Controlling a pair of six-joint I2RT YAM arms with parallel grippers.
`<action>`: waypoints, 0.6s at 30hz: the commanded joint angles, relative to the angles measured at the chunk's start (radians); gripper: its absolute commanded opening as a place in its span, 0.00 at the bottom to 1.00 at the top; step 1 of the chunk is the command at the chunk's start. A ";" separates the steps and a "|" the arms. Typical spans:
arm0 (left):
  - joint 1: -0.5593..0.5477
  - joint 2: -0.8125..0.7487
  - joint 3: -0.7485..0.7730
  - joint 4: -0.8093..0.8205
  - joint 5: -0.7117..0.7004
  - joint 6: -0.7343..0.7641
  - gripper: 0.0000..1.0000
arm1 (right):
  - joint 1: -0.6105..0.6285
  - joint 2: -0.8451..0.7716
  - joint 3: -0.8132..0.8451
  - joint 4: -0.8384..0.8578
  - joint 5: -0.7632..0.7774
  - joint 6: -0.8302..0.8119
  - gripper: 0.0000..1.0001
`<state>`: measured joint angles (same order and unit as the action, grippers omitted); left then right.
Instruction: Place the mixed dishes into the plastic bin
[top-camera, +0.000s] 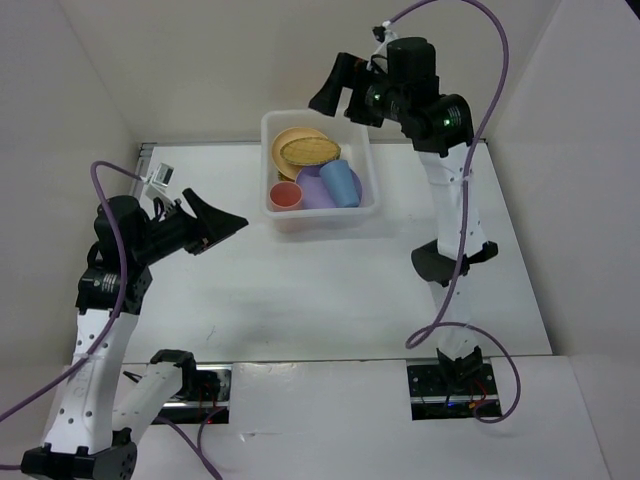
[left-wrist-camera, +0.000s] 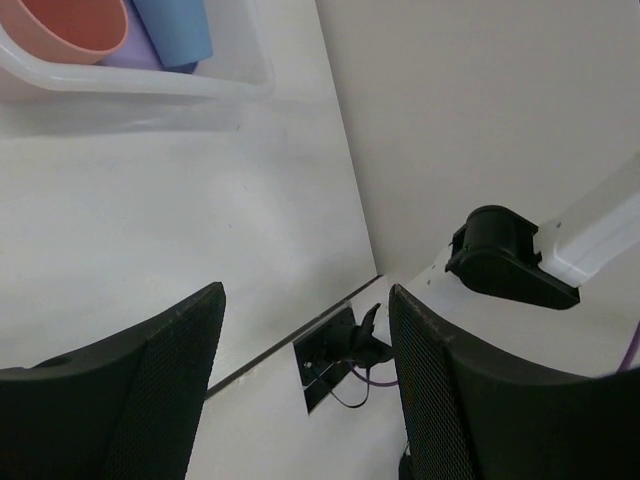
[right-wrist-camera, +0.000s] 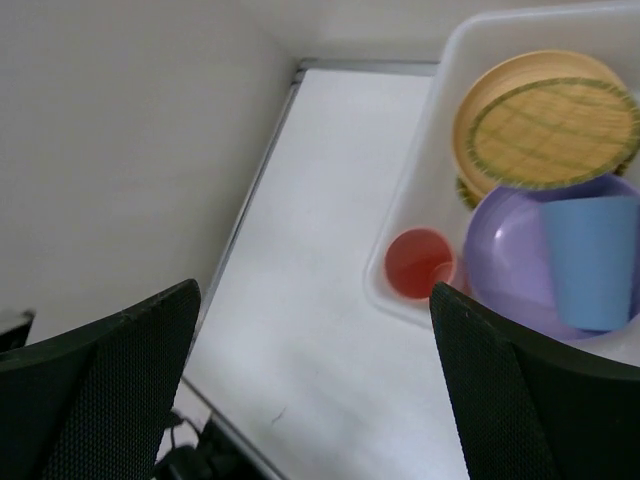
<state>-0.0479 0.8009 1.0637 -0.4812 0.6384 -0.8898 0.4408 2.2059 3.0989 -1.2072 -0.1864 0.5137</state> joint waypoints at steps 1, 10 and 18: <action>0.006 -0.040 -0.021 0.052 0.043 0.008 0.74 | 0.074 -0.083 -0.016 -0.095 0.021 -0.044 1.00; 0.006 -0.069 -0.051 0.052 0.043 0.008 0.74 | 0.236 -0.383 -0.366 -0.095 0.092 -0.027 1.00; 0.006 -0.088 -0.070 0.061 0.052 0.008 0.74 | 0.263 -1.028 -1.335 0.325 0.108 0.058 1.00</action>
<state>-0.0479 0.7280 0.9974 -0.4641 0.6640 -0.8906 0.7078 1.4147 2.0670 -1.1465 -0.0643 0.5251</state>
